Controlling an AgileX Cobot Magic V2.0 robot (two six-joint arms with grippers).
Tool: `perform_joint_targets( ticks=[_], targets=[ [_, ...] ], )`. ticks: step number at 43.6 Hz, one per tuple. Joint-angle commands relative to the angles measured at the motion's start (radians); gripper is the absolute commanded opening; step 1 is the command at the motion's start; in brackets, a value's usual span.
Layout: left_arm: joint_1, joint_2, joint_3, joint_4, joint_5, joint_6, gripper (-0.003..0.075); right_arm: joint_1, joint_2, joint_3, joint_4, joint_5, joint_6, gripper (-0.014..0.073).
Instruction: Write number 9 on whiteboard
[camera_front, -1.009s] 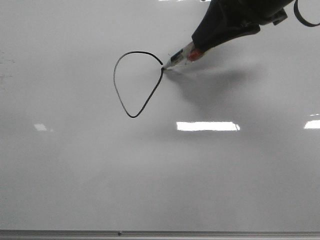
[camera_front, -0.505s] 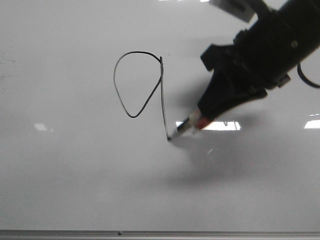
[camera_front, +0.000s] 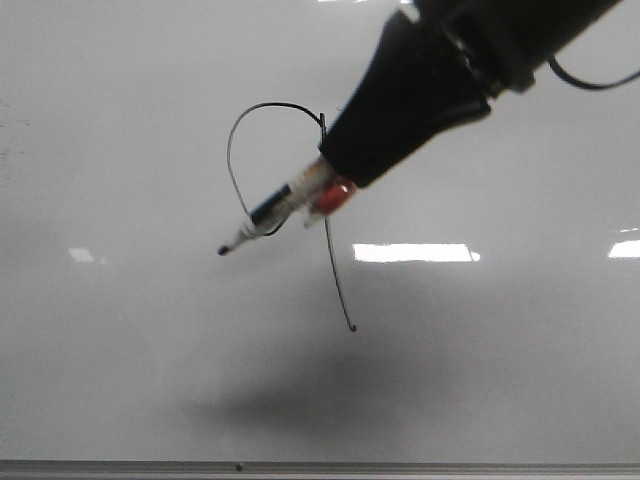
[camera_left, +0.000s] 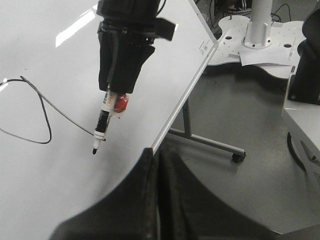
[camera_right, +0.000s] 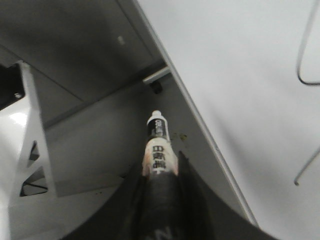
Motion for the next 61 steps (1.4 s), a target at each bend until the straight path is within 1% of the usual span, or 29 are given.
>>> perform_joint_targets(
  ticks=[1,2,4,5,7,9,11,15,20,23,35,38,44,54,61],
  targets=[
    [0.001,0.034,-0.042,-0.047,-0.069,-0.011,0.0142,0.022,-0.047,-0.091,0.024,0.104,-0.037,-0.0058],
    [0.001,0.047,-0.048,-0.047,-0.069,-0.011,0.0187,0.03,-0.046,-0.106,0.011,0.113,-0.046,-0.0058],
    [0.001,0.079,-0.063,-0.048,-0.069,-0.011,0.0309,0.061,-0.048,-0.126,-0.014,0.121,-0.064,-0.0058],
    [0.001,0.093,-0.073,-0.051,-0.069,-0.011,0.0383,0.075,-0.05,-0.132,-0.029,0.121,-0.071,-0.0058],
    [0.001,0.133,-0.092,-0.054,-0.064,-0.011,0.05,0.11,-0.055,-0.145,-0.059,0.118,-0.086,-0.0058],
    [0.001,0.177,-0.113,-0.054,-0.041,-0.011,0.058,0.146,-0.062,-0.149,-0.085,0.108,-0.094,-0.0058],
    [0.001,0.225,-0.136,-0.047,-0.011,-0.009,0.0606,0.179,-0.072,-0.15,-0.101,0.092,-0.094,-0.0058],
    [0.001,0.311,-0.175,-0.031,0.048,0.001,0.0559,0.234,-0.095,-0.15,-0.109,0.071,-0.096,-0.0058],
    [0.001,0.385,-0.188,-0.028,0.065,0.022,0.0457,0.286,-0.137,-0.15,-0.109,0.056,-0.099,-0.0058],
    [0.001,0.413,-0.188,-0.028,0.065,0.023,0.0421,0.307,-0.16,-0.15,-0.109,0.048,-0.099,-0.0058],
    [-0.001,0.436,-0.188,-0.035,0.063,0.026,0.0407,0.371,-0.178,-0.15,-0.112,0.029,-0.101,-0.0058],
    [-0.001,0.436,-0.188,-0.035,0.063,0.026,0.0386,0.381,-0.178,-0.15,-0.12,0.009,-0.101,-0.0058],
    [-0.001,0.436,-0.188,-0.035,0.061,0.026,0.029,0.384,-0.178,-0.15,-0.166,-0.03,-0.101,-0.0058],
    [-0.001,0.436,-0.188,-0.035,0.058,0.026,0.0103,0.384,-0.173,-0.15,-0.167,-0.032,-0.101,-0.0058],
    [-0.001,0.436,-0.188,-0.035,0.057,0.038,-0.0008,0.384,-0.153,-0.15,-0.167,-0.018,-0.101,-0.0058]
  ],
)
